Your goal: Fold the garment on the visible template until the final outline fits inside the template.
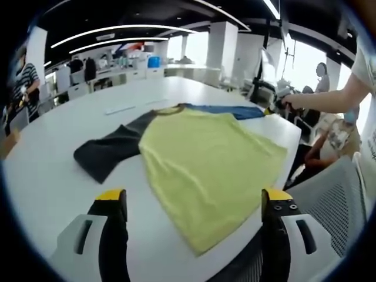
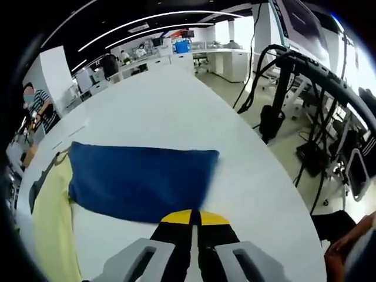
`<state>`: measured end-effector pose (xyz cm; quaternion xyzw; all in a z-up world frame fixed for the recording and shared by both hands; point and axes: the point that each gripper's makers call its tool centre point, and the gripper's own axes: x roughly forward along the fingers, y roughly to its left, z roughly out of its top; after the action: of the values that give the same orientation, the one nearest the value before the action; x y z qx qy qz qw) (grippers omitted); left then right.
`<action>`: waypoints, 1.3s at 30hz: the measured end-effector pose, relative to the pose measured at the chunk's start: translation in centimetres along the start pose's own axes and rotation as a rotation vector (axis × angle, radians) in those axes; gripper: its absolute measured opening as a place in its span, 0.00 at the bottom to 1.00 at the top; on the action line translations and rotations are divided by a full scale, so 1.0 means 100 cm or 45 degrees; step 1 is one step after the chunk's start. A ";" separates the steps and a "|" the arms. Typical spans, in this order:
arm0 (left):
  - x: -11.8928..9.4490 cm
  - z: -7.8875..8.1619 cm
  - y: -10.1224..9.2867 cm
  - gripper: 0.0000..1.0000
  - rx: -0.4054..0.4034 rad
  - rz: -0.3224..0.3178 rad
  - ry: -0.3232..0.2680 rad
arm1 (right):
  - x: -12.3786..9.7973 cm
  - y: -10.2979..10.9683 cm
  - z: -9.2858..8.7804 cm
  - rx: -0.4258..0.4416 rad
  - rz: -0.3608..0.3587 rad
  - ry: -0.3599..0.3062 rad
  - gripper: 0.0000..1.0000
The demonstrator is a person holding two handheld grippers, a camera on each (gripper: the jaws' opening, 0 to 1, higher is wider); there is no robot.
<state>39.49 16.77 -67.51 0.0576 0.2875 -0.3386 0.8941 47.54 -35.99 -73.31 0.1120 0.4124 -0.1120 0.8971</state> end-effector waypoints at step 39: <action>-0.014 -0.001 0.006 0.97 -0.019 0.021 -0.048 | -0.010 0.069 0.061 -0.140 0.175 -0.143 0.00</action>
<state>38.99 18.00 -66.86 0.0467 0.2725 -0.3301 0.9026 53.28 -31.16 -67.97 0.0841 0.3582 -0.0335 0.9292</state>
